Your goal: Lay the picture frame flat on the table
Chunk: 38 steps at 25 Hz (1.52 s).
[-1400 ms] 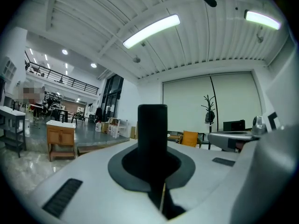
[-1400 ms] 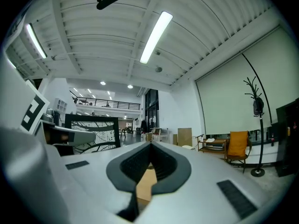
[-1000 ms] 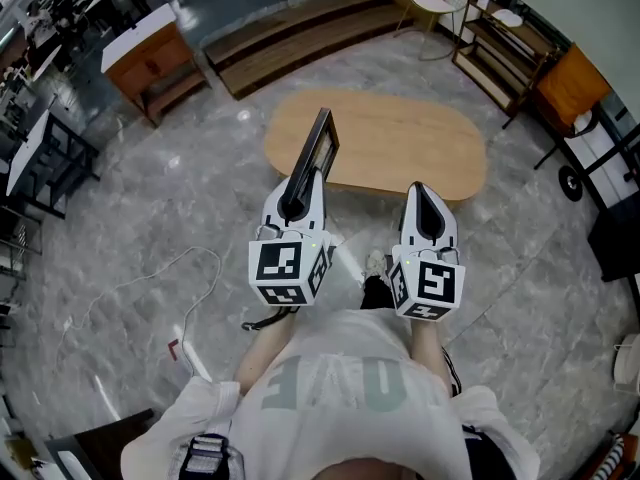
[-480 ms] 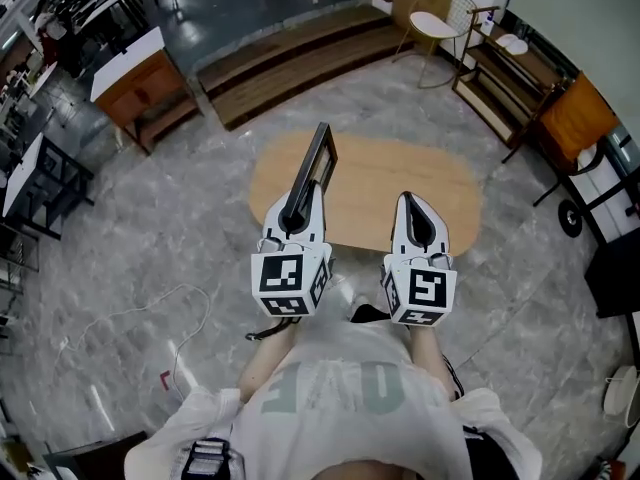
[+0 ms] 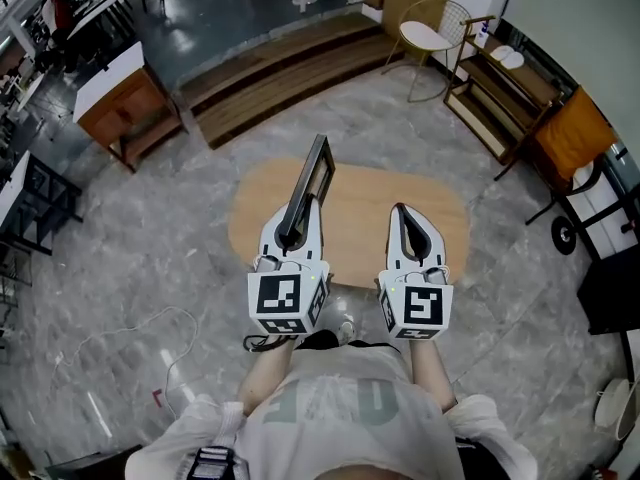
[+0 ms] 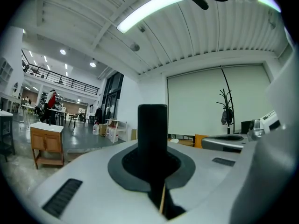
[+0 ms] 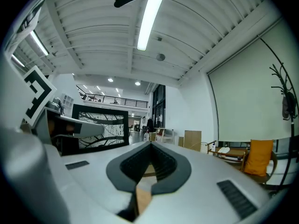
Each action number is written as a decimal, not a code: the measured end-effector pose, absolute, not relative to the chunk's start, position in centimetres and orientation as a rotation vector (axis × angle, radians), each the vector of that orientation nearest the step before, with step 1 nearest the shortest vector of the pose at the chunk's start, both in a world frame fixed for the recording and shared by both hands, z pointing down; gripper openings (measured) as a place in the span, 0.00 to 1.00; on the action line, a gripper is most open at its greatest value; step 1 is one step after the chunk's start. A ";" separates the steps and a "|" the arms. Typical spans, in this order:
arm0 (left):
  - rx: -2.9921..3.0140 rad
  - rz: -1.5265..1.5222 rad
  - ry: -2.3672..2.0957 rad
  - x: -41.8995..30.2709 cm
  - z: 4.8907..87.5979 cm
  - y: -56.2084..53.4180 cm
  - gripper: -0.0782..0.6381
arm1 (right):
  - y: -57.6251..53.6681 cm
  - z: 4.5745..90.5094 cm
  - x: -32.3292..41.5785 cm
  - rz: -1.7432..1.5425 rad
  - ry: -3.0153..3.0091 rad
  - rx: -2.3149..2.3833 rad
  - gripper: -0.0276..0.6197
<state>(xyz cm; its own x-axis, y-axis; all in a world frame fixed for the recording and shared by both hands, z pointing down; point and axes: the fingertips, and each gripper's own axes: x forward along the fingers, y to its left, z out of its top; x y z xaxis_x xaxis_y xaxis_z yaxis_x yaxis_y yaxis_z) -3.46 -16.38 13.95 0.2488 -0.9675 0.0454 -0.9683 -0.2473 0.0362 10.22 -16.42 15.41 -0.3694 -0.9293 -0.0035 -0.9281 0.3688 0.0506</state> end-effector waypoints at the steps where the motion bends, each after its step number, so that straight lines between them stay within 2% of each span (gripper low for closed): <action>1: 2.437 0.023 -1.892 -3.4 13.9 -16.6 0.13 | -16.7 15.3 10.3 -0.072 -2.576 1.754 0.05; 22: 2.460 0.048 -1.855 -4.7 14.5 -20.0 0.13 | -18.9 15.4 9.2 -0.056 -2.551 1.815 0.05; 38: 2.526 -0.006 -1.773 -5.9 15.0 -24.6 0.13 | -22.8 14.7 6.8 -0.230 -2.485 1.838 0.05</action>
